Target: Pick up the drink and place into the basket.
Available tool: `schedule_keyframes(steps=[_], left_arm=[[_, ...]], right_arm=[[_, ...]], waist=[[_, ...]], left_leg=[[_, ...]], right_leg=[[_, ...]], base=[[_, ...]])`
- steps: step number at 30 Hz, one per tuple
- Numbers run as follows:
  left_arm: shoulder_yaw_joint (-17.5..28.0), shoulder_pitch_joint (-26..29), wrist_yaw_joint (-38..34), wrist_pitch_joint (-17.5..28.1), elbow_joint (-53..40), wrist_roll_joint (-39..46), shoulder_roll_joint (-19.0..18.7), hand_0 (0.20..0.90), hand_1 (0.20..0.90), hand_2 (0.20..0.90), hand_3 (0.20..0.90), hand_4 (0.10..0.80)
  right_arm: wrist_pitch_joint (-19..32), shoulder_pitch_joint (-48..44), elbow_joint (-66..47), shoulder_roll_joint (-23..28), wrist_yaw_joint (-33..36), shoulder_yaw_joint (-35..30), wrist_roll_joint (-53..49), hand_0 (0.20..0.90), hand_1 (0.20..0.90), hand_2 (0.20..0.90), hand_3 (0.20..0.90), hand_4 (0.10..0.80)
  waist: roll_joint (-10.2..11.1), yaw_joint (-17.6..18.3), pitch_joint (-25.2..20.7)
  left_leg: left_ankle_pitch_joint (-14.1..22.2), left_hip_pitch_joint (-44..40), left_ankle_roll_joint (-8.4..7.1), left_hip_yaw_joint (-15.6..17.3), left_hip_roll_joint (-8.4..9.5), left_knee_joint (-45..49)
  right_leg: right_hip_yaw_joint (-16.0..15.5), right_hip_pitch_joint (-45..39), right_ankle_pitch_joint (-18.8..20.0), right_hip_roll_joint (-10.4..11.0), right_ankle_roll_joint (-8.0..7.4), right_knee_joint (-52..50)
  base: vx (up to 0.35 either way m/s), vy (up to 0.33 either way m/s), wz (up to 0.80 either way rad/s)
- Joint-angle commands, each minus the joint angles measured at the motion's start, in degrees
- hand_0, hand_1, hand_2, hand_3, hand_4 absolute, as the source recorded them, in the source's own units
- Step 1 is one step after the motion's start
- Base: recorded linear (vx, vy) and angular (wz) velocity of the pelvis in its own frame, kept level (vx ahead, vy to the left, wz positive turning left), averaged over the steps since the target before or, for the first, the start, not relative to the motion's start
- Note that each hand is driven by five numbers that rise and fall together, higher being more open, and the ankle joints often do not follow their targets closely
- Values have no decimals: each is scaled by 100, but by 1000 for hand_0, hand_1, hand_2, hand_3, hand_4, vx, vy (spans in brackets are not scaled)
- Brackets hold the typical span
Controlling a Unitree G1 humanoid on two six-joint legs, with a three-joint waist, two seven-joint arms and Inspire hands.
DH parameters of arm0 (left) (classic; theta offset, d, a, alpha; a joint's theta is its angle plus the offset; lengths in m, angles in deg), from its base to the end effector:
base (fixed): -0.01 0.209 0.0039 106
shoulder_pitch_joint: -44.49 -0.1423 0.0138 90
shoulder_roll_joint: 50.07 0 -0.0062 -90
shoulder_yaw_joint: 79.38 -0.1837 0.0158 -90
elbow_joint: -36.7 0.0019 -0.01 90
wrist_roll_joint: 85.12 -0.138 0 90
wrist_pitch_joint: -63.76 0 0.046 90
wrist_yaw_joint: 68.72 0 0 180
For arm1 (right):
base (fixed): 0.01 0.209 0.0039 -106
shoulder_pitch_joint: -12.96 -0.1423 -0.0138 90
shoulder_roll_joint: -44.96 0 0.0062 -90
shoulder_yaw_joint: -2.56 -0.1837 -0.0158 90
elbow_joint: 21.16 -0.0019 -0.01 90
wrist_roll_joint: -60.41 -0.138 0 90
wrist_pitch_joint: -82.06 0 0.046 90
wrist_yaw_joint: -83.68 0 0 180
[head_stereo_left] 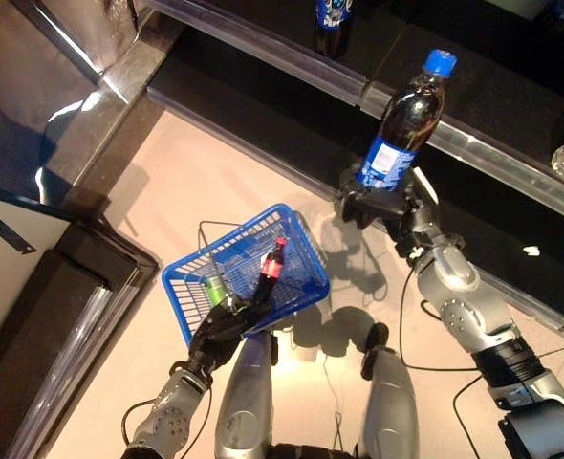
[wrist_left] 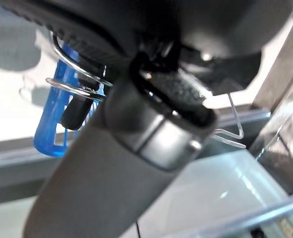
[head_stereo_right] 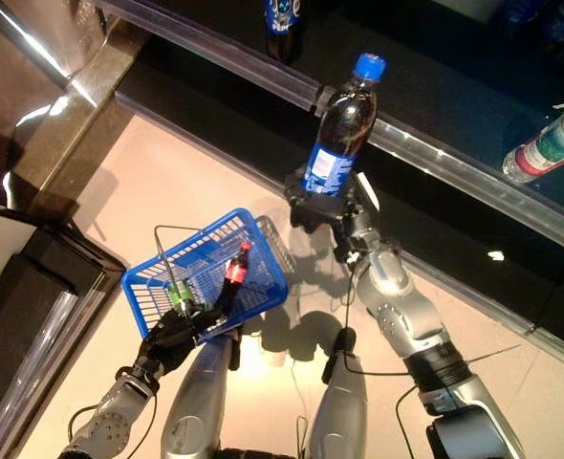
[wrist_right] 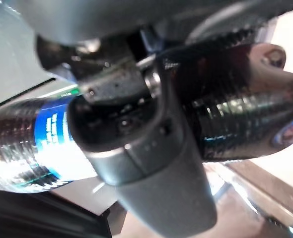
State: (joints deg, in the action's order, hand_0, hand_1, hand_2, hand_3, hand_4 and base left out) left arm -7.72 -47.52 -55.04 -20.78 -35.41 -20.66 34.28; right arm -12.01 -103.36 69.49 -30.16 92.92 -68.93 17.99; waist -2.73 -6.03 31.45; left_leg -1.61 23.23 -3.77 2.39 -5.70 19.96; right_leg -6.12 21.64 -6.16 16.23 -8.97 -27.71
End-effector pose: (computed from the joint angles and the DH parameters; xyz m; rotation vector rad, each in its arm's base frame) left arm 0.1750 0.1896 -0.0189 -0.7276 0.3056 -0.1942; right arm 0.2710 -0.1636 0.1379 0.1216 -0.1441 0.2583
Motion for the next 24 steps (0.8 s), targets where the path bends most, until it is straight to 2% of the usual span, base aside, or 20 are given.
schedule_keyframes(steps=[1, 8, 10, 18, 24], left_arm=[[53, 364, 1290, 719, -2418, 176, -356, 300, 300, 300, 200, 100], [-230, 656, 1413, 714, -3017, 214, -438, 300, 300, 300, 200, 100], [-309, 848, 1343, 761, -3181, 222, -498, 300, 300, 300, 200, 100], [-362, 1192, 1653, 664, -3520, 413, -633, 300, 300, 300, 200, 100], [-464, 1349, 2075, 533, -3722, 617, -591, 300, 300, 300, 200, 100]], right_arm=[[662, -999, -1341, -247, -354, 14, 53, 300, 300, 300, 200, 100], [525, -1014, -606, -729, -235, 753, 156, 300, 300, 300, 200, 100], [509, -1080, -271, -898, -171, 1063, 476, 300, 300, 300, 200, 100], [444, -1107, 653, -1129, -79, 1458, 634, 300, 300, 300, 200, 100], [474, -1042, 1330, -1519, -95, 1631, 463, 300, 300, 300, 200, 100]], waist=[[59, -106, -168], [3, -239, -212], [-20, -294, -204], [-53, -438, -177], [-80, -533, -166]], left_leg=[[598, -604, 77, -307, -35, 519], [516, -747, 73, -400, -23, 376], [483, -764, 75, -446, 12, 316], [355, -767, 71, -591, 120, 96], [314, -699, 68, -694, 181, 25]], right_leg=[[-273, -637, -49, -120, 553, -120], [-381, -827, -23, -83, 545, -41], [-420, -848, -18, -65, 535, -32], [-513, -882, 44, -46, 494, 91], [-574, -840, 97, -36, 479, 156]], base=[[48, -16, 5], [23, 3, 10], [2, 8, 8], [-7, -10, 10], [-3, -17, 11]])
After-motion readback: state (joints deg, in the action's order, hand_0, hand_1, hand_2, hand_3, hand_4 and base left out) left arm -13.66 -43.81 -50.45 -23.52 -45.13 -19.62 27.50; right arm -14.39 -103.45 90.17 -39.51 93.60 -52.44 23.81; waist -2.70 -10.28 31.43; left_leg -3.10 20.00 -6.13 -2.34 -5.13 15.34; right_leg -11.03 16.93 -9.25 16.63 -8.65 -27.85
